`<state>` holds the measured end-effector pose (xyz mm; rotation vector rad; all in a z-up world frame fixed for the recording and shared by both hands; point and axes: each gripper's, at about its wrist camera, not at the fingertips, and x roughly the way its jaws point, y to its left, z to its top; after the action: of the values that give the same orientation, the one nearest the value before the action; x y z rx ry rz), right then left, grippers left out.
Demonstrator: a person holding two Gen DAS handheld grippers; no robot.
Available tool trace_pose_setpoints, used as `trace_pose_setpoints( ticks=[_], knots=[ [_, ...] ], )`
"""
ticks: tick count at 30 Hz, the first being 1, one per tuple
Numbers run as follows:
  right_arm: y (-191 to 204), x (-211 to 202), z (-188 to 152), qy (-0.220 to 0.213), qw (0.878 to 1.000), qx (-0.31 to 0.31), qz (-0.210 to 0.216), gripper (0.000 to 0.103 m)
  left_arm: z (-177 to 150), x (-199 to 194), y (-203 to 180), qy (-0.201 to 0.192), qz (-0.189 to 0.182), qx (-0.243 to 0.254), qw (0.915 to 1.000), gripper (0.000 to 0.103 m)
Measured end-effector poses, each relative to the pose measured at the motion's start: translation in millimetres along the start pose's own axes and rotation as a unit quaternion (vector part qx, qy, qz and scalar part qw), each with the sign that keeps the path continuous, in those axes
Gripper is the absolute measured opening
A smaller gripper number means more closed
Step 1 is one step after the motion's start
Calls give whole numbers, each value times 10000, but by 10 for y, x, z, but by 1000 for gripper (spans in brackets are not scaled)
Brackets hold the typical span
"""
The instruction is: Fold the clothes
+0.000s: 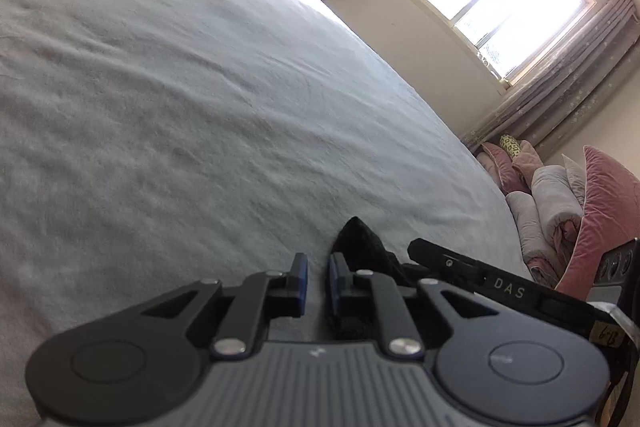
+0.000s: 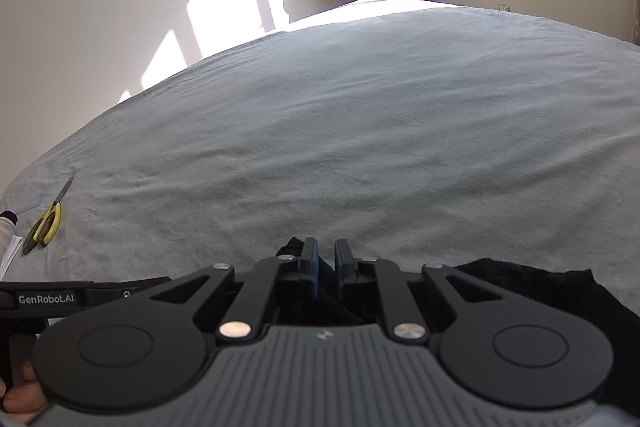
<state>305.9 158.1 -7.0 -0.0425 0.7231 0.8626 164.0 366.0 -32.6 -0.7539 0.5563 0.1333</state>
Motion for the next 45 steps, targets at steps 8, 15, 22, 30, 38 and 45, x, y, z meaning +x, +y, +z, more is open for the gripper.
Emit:
trace_pose_setpoints(
  ticks=[8,15,22,30,38,45],
  knots=[
    [-116,-160,-121,-108,9989,449,32,22,-154,205,-294,220,-227,822,9961,47],
    [-490,-432,-289,-658,9910,1129,-289,42,-325,274,-573,564,709,2167,9720,17],
    [-829,-318,-494,-663,9805,1847,-108,43,-203,64,-540,424,946,2259,9686,25],
    [-956,-443,-551,-986,9742,2032,-39,43,273,375,-376,102,562,693,9960,45],
    [-1000,-491,-570,-1091,9713,2110,-83,43,111,708,-214,-230,-9,876,9959,47],
    [-983,-445,-612,-1170,9718,1997,-445,43,89,570,-278,-529,389,984,9930,1]
  ],
)
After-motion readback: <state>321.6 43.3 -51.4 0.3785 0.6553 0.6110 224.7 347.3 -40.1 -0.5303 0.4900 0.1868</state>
